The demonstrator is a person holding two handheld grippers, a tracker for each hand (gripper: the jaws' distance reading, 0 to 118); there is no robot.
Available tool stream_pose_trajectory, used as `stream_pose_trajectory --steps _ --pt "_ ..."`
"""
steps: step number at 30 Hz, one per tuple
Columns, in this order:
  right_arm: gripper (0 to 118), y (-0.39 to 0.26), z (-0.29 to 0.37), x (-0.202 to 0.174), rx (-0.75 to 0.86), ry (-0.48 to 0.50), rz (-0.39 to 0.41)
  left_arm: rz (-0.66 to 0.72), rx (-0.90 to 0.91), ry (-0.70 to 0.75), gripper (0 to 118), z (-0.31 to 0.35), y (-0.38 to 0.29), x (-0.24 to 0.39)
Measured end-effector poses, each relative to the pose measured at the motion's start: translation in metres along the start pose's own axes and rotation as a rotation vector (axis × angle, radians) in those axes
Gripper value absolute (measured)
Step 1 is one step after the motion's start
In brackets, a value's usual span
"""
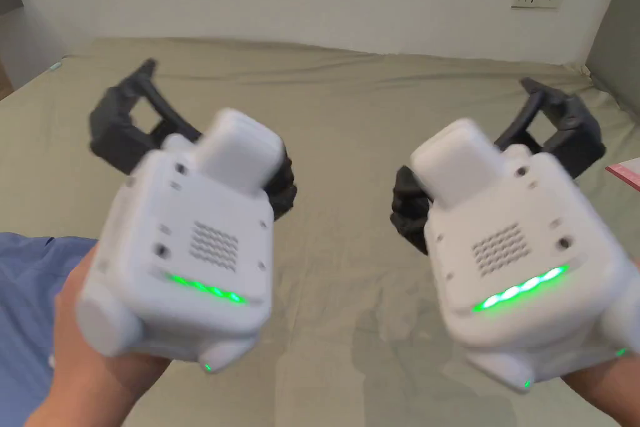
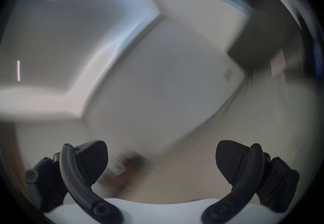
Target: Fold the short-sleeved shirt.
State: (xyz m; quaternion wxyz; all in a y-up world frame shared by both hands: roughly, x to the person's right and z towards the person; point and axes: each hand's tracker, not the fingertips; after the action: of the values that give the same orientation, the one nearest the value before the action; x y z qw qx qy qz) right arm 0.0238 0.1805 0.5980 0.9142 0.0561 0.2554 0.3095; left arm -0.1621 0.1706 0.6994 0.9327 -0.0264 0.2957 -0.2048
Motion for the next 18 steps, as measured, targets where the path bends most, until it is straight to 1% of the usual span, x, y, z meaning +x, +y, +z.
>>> stream_pose_trajectory --steps 1,3,4,5,6,8,9,10,12,13,15,18 --pt "118 0.004 -0.002 0.016 -0.044 0.090 -0.235 0.296 -0.078 -0.092 118 -0.004 0.005 -0.023" --pt "118 -0.003 -0.007 0.043 -0.096 0.243 -0.658 0.766 -0.175 -0.225 118 -0.013 -0.005 -0.048" --pt "118 -0.009 -0.009 0.050 -0.113 0.237 -0.778 0.874 -0.208 -0.238 118 -0.017 -0.009 -0.050" --pt "118 -0.012 -0.009 0.052 -0.111 0.211 -0.828 0.868 -0.228 -0.215 118 -0.015 -0.008 -0.049" --pt "118 -0.013 -0.008 0.053 -0.097 0.181 -0.831 0.794 -0.195 -0.185 118 -0.013 -0.008 -0.044" --pt "118 -0.011 -0.002 0.047 -0.040 0.091 -0.687 0.595 -0.091 -0.111 118 -0.005 -0.006 -0.034" --pt "118 -0.008 0.001 0.042 -0.013 0.045 -0.598 0.500 -0.049 -0.084 118 -0.001 -0.003 -0.027" --pt "118 -0.006 0.004 0.039 0.008 0.020 -0.523 0.418 -0.008 -0.079 118 0.002 -0.001 -0.023" --pt "118 0.000 0.010 0.027 0.038 -0.025 -0.412 0.303 0.037 -0.051 118 0.006 0.005 -0.016" --pt "118 0.001 0.011 0.023 0.044 -0.047 -0.378 0.273 0.053 -0.039 118 0.009 0.009 -0.012" --pt "118 0.004 0.012 0.017 0.061 -0.070 -0.343 0.251 0.062 -0.031 118 0.010 0.013 -0.008" --pt "118 0.005 0.013 0.014 0.072 -0.062 -0.346 0.266 0.051 -0.040 118 0.011 0.016 -0.009"
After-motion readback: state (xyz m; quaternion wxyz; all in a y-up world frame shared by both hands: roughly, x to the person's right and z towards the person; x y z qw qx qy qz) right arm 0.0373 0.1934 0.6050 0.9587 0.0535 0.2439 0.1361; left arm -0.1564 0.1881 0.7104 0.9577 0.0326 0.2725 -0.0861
